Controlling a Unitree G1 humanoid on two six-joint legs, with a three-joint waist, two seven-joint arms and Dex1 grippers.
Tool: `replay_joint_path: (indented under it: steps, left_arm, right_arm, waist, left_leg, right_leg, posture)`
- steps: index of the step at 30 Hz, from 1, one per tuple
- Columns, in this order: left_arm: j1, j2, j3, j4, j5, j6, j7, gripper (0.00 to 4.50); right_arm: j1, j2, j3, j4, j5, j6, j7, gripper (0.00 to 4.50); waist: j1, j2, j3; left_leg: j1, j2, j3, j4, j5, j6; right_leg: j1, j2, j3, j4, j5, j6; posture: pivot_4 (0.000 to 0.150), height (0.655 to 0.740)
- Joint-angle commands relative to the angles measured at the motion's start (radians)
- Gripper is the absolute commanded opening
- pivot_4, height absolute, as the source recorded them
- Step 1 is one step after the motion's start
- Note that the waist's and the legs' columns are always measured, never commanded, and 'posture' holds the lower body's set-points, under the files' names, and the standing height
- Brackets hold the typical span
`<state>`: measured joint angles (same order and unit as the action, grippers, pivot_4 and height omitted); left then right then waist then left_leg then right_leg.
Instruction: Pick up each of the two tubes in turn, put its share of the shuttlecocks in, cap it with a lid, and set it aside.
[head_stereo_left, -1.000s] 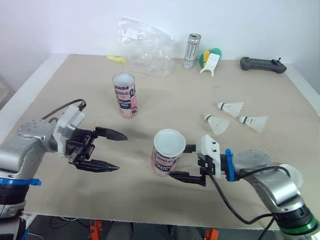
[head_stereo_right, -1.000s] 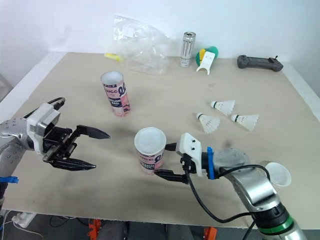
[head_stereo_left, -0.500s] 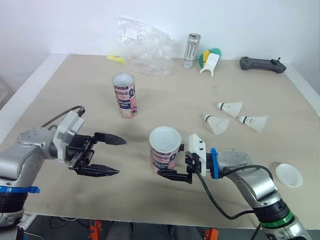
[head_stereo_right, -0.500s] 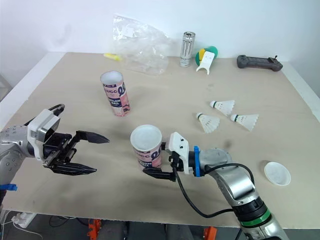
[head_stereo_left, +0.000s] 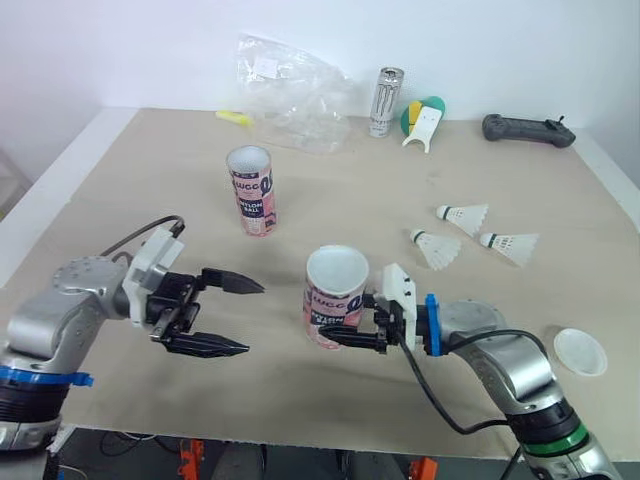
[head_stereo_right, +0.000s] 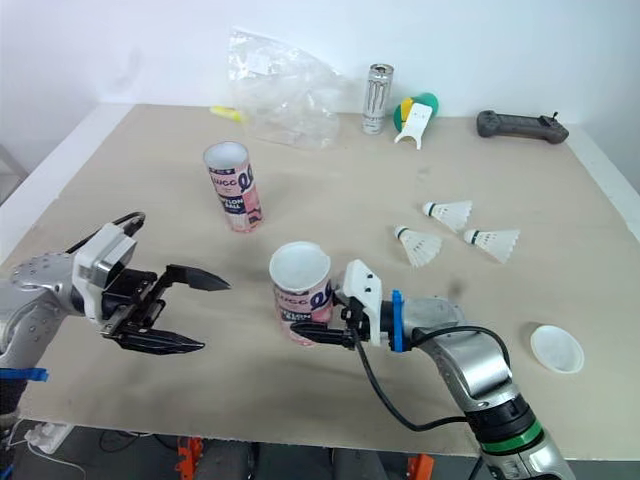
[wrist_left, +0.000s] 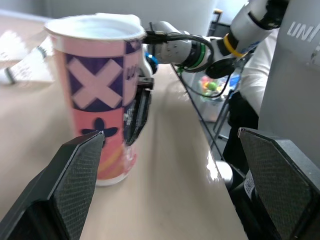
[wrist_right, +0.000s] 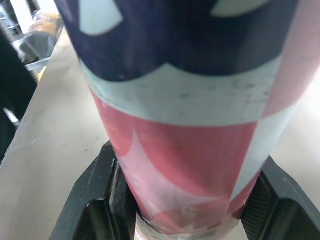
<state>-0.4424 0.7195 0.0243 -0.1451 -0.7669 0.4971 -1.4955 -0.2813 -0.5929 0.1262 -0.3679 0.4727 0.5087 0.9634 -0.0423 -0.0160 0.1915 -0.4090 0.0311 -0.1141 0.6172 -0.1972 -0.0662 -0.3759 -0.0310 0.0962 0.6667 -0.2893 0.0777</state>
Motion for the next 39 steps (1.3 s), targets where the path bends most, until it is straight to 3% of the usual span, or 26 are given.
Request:
replay_joint_path:
  steps: [1, 4, 9, 13, 17, 22, 39]
  left_arm:
    - [-0.082, -0.057, -0.012, 0.023, -0.024, 0.049, 0.068, 4.50]
    - [-0.147, -0.126, -0.043, 0.066, -0.008, 0.071, 0.105, 4.50]
    - [-0.263, -0.278, -0.078, 0.143, -0.020, 0.120, 0.189, 4.50]
    - [-0.320, -0.399, -0.094, 0.210, 0.047, 0.066, 0.273, 4.50]
    - [-0.350, -0.482, -0.121, 0.255, 0.105, 0.029, 0.327, 4.50]
    - [-0.362, -0.524, -0.176, 0.297, 0.187, -0.039, 0.325, 4.50]
    - [-0.316, -0.499, -0.199, 0.273, 0.230, -0.064, 0.290, 4.50]
  right_arm:
    - [0.010, -0.031, -0.181, -0.075, 0.087, 0.018, -0.052, 2.63]
    - [0.040, -0.056, -0.404, -0.044, 0.128, -0.001, -0.127, 2.63]
    - [0.005, -0.115, -0.842, 0.170, 0.121, -0.035, -0.388, 2.63]
    - [0.028, -0.107, -0.988, 0.270, 0.048, -0.082, -0.576, 2.63]
    - [0.065, -0.059, -1.020, 0.411, -0.010, -0.167, -0.668, 2.63]
    - [0.049, -0.003, -1.005, 0.559, -0.011, -0.238, -0.720, 2.63]
    - [-0.059, -0.085, -0.805, 0.884, -0.090, -0.332, -0.701, 2.63]
  waist:
    - [0.000, 0.000, 0.000]
    - [0.001, 0.000, 0.000]
    - [0.003, 0.000, 0.000]
    - [0.017, 0.001, 0.000]
    - [-0.002, 0.001, 0.000]
    - [-0.014, 0.012, -0.002]
    - [-0.016, 0.012, -0.003]
  left_leg:
    - [0.000, 0.000, 0.000, 0.000, 0.000, 0.000]
    - [0.000, -0.001, 0.000, 0.000, 0.000, 0.000]
    - [0.000, -0.002, 0.000, 0.000, 0.000, 0.000]
    - [0.000, -0.004, 0.000, 0.000, 0.000, 0.000]
    - [0.001, -0.004, 0.002, 0.000, 0.000, 0.001]
    - [0.003, -0.004, 0.007, 0.000, 0.000, 0.001]
    - [0.003, -0.005, 0.009, 0.000, 0.002, 0.001]
  right_leg:
    - [0.000, 0.000, 0.000, 0.000, 0.000, 0.000]
    - [0.001, 0.000, 0.001, 0.000, 0.001, 0.000]
    - [0.001, -0.001, 0.001, 0.000, 0.002, -0.002]
    - [0.001, -0.003, 0.001, 0.000, 0.002, -0.002]
    - [0.002, -0.003, 0.003, 0.000, 0.002, -0.002]
    - [0.002, -0.003, 0.009, 0.000, 0.003, 0.000]
    - [0.002, -0.003, 0.012, -0.001, 0.005, 0.003]
  posture:
    - [0.150, 0.7400]
    - [0.150, 0.7400]
    - [0.150, 0.7400]
    - [0.150, 0.7400]
    - [0.150, 0.7400]
    - [0.150, 0.7400]
    - [0.150, 0.7400]
